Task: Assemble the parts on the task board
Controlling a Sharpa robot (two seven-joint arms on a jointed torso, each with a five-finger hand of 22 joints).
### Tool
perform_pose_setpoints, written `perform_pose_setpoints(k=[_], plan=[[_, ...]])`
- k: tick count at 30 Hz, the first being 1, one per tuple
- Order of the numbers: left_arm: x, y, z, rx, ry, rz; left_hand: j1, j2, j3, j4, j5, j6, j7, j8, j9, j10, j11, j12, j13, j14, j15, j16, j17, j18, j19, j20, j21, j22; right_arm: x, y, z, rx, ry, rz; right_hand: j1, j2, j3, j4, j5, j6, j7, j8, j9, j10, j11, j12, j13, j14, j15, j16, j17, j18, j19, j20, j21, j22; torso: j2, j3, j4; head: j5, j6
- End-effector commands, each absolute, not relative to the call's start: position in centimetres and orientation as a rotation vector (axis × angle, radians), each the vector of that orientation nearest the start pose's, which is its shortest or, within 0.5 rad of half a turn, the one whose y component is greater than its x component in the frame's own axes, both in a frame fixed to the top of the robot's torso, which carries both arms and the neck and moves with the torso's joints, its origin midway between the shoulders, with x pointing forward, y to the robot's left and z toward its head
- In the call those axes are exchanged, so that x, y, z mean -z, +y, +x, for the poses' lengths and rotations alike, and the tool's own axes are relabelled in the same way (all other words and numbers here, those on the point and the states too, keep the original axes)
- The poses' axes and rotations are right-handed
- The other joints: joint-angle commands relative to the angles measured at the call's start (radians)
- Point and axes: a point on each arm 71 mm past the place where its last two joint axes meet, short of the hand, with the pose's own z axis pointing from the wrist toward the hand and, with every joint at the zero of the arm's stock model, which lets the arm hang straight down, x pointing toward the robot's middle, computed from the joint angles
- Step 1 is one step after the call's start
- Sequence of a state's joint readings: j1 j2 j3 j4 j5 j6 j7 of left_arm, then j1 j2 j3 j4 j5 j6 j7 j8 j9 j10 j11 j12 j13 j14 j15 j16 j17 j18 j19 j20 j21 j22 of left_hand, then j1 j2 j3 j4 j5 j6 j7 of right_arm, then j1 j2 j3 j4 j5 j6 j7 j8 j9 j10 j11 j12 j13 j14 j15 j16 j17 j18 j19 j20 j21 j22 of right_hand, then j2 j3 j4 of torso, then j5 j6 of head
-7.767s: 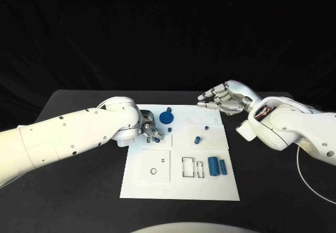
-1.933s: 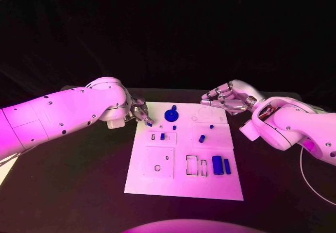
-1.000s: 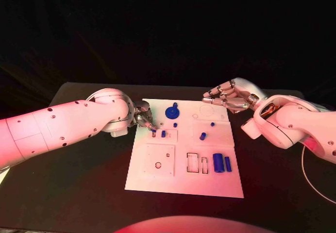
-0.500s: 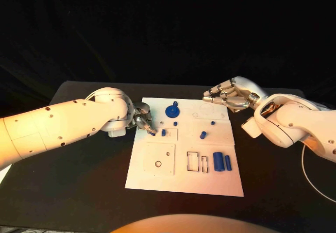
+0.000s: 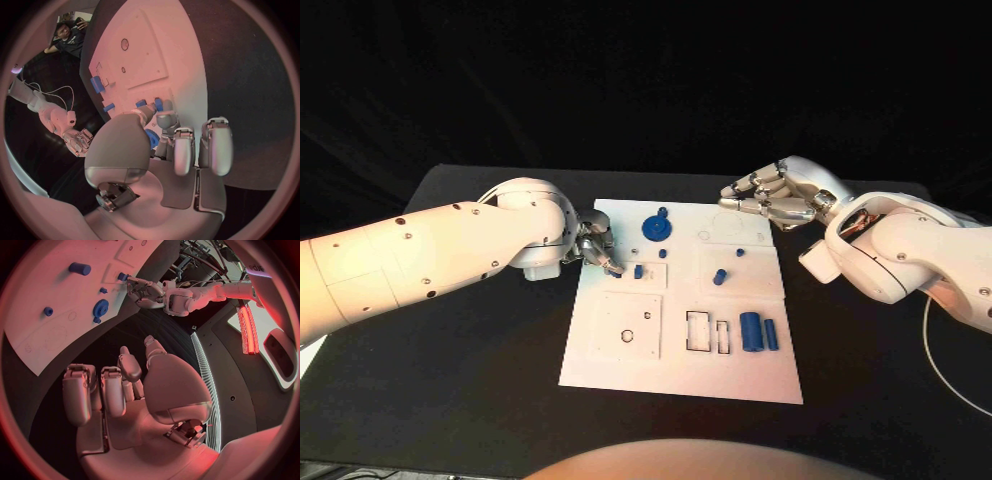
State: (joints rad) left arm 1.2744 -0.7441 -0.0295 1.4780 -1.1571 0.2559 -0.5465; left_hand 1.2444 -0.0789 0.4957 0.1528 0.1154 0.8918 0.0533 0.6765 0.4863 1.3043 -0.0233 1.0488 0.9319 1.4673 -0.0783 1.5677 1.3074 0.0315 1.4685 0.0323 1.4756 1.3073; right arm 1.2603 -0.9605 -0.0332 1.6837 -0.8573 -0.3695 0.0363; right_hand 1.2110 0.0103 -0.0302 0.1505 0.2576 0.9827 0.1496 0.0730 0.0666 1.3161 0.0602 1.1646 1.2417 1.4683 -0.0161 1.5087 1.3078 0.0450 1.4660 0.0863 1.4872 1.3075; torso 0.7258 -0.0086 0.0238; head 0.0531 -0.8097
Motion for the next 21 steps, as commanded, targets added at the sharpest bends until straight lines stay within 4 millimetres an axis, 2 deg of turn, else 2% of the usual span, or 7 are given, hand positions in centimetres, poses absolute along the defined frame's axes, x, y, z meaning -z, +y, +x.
perform_pose_setpoints(k=[1,13,21], plan=[[19.95,18.1,49.2,0.317,2.365,0.028,-0.001,0.002,0.107,-0.098,0.003,0.007,-0.005,0.003,0.001,0.007,-0.001,0.007,0.0,0.104,0.0,0.003,0.263,-0.001,0.042,-0.002,0.0,0.155,14.15,-21.06,46.45,-1.071,1.655,0.319,0.002,0.008,-0.006,-0.001,0.004,0.007,-0.003,0.006,0.002,-0.006,0.001,-0.003,-0.002,0.077,0.002,-0.003,0.147,-0.006,0.016,0.005,-0.004,0.083,0.0,0.0004,-0.0009,0.0,-0.001],[20.16,17.54,49.11,0.301,2.404,0.012,-0.119,-0.027,0.067,-0.041,0.0,0.054,-0.026,0.022,0.001,0.032,-0.016,0.027,0.018,0.104,-0.011,0.003,0.263,-0.004,0.049,-0.009,0.009,0.167,14.15,-21.06,46.4,-1.072,1.659,0.318,0.002,0.008,-0.006,-0.001,0.004,0.007,-0.003,0.006,0.002,-0.006,0.001,-0.003,-0.002,0.077,0.002,-0.003,0.147,-0.006,0.016,0.005,-0.004,0.083,0.0,0.0012,-0.0007,-0.002,-0.006],[20.26,17.36,49.17,0.277,2.417,0.014,-0.147,-0.028,0.043,-0.029,-0.001,0.07,-0.031,0.025,-0.002,0.043,-0.02,0.039,0.032,0.104,-0.015,0.003,0.263,-0.005,0.053,-0.012,0.014,0.173,14.15,-21.06,46.36,-1.073,1.66,0.317,0.002,0.008,-0.006,-0.001,0.004,0.007,-0.003,0.006,0.002,-0.006,0.001,-0.003,-0.002,0.077,0.002,-0.003,0.147,-0.006,0.016,0.005,-0.004,0.083,0.0,0.0008,-0.0011,-0.003,-0.006]])
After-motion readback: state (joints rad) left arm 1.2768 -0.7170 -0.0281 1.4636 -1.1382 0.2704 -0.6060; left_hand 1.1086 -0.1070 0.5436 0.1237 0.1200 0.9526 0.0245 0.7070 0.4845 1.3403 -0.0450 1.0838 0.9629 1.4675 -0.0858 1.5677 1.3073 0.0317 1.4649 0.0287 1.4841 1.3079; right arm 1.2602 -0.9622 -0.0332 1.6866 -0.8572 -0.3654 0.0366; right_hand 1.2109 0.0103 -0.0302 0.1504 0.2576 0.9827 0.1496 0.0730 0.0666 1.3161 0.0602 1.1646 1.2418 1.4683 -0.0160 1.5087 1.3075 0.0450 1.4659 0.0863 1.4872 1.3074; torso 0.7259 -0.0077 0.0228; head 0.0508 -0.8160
